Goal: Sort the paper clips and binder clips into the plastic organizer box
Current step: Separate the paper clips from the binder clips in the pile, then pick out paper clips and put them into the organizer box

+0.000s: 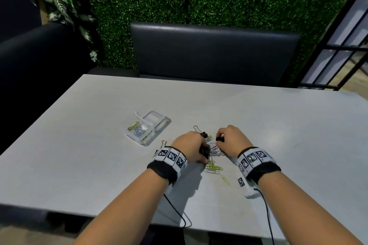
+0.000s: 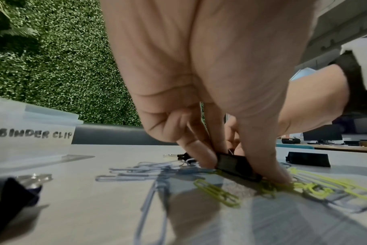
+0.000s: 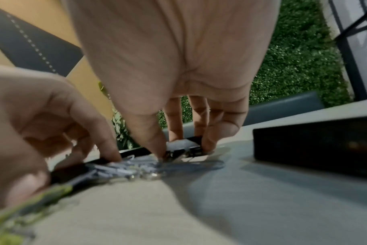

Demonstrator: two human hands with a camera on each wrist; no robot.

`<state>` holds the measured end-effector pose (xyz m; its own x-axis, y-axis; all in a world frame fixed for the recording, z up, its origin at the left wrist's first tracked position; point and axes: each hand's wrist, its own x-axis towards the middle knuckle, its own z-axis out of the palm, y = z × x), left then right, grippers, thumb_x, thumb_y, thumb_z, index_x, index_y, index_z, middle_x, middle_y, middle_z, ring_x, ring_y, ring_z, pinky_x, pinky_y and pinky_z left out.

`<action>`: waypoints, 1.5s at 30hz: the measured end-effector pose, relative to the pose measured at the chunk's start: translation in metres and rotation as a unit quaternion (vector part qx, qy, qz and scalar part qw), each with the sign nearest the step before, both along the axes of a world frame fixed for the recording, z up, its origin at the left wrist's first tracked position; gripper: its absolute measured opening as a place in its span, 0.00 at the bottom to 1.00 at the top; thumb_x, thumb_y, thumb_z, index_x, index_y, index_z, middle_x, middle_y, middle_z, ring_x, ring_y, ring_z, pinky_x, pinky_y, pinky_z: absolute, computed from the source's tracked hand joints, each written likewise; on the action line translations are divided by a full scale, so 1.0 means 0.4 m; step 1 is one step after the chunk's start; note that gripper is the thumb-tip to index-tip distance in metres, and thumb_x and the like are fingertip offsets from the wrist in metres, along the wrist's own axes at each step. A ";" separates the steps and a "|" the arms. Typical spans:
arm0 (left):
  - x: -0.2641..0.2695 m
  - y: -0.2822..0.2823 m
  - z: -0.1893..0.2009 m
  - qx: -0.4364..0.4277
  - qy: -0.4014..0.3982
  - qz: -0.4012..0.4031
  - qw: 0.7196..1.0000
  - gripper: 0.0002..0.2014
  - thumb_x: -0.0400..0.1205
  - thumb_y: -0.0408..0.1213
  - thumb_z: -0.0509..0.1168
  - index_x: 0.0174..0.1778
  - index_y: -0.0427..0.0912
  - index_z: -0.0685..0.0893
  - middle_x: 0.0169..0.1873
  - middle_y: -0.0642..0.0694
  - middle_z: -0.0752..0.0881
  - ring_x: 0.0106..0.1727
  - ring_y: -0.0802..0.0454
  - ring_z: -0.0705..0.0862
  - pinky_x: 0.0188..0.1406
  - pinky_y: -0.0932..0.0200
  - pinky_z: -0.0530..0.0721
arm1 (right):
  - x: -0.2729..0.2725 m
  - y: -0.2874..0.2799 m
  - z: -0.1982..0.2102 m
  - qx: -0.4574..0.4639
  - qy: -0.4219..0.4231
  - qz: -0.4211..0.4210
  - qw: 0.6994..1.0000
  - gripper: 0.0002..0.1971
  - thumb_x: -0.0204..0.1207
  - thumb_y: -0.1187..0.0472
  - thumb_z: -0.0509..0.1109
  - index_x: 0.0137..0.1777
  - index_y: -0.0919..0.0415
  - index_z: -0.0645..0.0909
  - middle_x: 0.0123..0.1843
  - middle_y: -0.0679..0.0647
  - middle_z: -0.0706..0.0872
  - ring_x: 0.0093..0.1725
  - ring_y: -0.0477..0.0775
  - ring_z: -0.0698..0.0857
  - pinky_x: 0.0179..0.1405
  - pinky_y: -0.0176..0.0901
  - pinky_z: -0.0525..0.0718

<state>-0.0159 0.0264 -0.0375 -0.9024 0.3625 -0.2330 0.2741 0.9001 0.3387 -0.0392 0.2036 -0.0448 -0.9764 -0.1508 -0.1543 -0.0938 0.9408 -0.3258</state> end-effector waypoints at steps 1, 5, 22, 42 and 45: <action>0.001 0.001 0.001 0.000 -0.001 0.001 1.000 0.24 0.67 0.55 0.81 0.58 0.53 0.91 0.53 0.48 0.89 0.52 0.47 0.88 0.48 0.53 0.89 | 0.002 0.000 0.002 0.006 0.001 0.003 1.000 0.09 0.77 0.56 0.71 0.54 0.56 0.86 0.56 0.58 0.82 0.56 0.60 0.84 0.56 0.48 0.82; -0.001 -0.011 0.012 0.018 0.001 0.008 1.000 0.26 0.67 0.57 0.81 0.58 0.51 0.91 0.51 0.50 0.92 0.51 0.50 0.89 0.50 0.52 0.90 | 0.000 0.006 0.018 0.005 0.012 -0.007 1.000 0.03 0.73 0.60 0.70 0.43 0.58 0.84 0.48 0.57 0.83 0.50 0.59 0.84 0.50 0.48 0.84; -0.052 -0.097 0.107 -0.028 0.062 -0.075 0.995 0.24 0.72 0.56 0.76 0.64 0.55 0.88 0.55 0.53 0.84 0.50 0.53 0.82 0.40 0.58 0.77 | -0.058 0.079 0.005 -0.085 0.018 -0.047 0.995 0.12 0.79 0.74 0.62 0.45 0.56 0.79 0.48 0.59 0.85 0.44 0.57 0.83 0.37 0.41 0.78; -0.169 -0.142 0.056 -0.092 0.073 0.165 0.979 0.22 0.76 0.46 0.75 0.66 0.47 0.86 0.61 0.44 0.88 0.58 0.42 0.88 0.52 0.50 0.86 | 0.047 0.049 0.044 -0.059 0.020 0.017 0.998 0.08 0.82 0.60 0.67 0.58 0.57 0.85 0.53 0.52 0.88 0.52 0.51 0.85 0.55 0.45 0.85; -0.095 -0.120 0.060 -0.033 0.066 0.143 0.987 0.18 0.77 0.51 0.74 0.61 0.50 0.87 0.58 0.48 0.87 0.54 0.49 0.87 0.52 0.53 0.87 | 0.076 0.036 0.051 -0.068 0.000 0.026 0.997 0.09 0.81 0.58 0.70 0.59 0.56 0.85 0.55 0.52 0.88 0.51 0.50 0.86 0.55 0.46 0.85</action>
